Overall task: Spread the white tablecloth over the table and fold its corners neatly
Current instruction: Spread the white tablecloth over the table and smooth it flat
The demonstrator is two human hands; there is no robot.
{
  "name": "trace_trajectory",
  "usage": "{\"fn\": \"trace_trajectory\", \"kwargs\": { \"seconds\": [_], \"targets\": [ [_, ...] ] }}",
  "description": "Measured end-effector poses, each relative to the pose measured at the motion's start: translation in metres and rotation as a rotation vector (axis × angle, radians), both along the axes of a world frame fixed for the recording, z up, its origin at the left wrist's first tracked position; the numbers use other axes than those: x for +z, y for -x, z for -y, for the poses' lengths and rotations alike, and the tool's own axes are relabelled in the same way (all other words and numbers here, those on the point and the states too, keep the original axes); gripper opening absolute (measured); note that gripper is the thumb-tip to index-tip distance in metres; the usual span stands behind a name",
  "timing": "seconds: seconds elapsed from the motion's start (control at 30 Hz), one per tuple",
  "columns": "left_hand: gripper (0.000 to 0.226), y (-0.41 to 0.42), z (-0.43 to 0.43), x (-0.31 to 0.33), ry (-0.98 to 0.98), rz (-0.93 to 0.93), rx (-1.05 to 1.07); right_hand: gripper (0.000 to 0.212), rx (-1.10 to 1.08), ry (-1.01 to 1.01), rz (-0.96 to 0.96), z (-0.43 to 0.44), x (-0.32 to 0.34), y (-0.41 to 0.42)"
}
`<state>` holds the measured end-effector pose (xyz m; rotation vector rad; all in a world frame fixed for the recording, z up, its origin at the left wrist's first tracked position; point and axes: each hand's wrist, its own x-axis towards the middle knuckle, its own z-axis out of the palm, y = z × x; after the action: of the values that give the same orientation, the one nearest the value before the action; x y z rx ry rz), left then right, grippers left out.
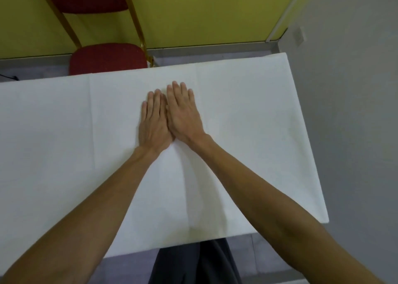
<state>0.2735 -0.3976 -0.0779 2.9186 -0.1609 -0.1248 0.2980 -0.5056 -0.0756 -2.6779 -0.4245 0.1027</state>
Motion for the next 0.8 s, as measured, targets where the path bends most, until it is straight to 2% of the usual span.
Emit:
{"fn": "trace_trajectory", "kwargs": {
  "seconds": [0.1,0.2,0.37,0.47,0.6,0.7,0.8],
  "targets": [
    [0.066,-0.001,0.0,-0.001,-0.054,0.014,0.008,0.061,0.012,0.075,-0.063,0.015,-0.003,-0.013],
    [0.064,0.0,0.0,0.0,-0.092,0.025,0.008,0.069,0.018,0.172,-0.032,0.07,-0.005,-0.017],
    [0.063,-0.002,-0.002,-0.003,-0.116,0.035,-0.014,0.07,-0.226,0.264,-0.106,0.197,0.005,-0.036],
    [0.065,-0.003,0.0,-0.003,-0.133,0.035,-0.004,0.072,-0.332,0.27,-0.134,0.234,0.011,-0.043],
    [0.067,-0.002,0.002,0.0,-0.149,0.017,0.006,0.071,-0.307,0.224,-0.082,0.184,0.011,-0.061],
    [0.066,-0.002,0.003,0.002,-0.137,0.021,0.0,0.069,-0.081,0.161,0.024,0.096,0.011,-0.075],
    [0.066,-0.001,0.0,0.002,-0.14,0.035,-0.007,0.068,0.107,0.161,0.009,0.021,0.01,-0.085]
  ]
}}
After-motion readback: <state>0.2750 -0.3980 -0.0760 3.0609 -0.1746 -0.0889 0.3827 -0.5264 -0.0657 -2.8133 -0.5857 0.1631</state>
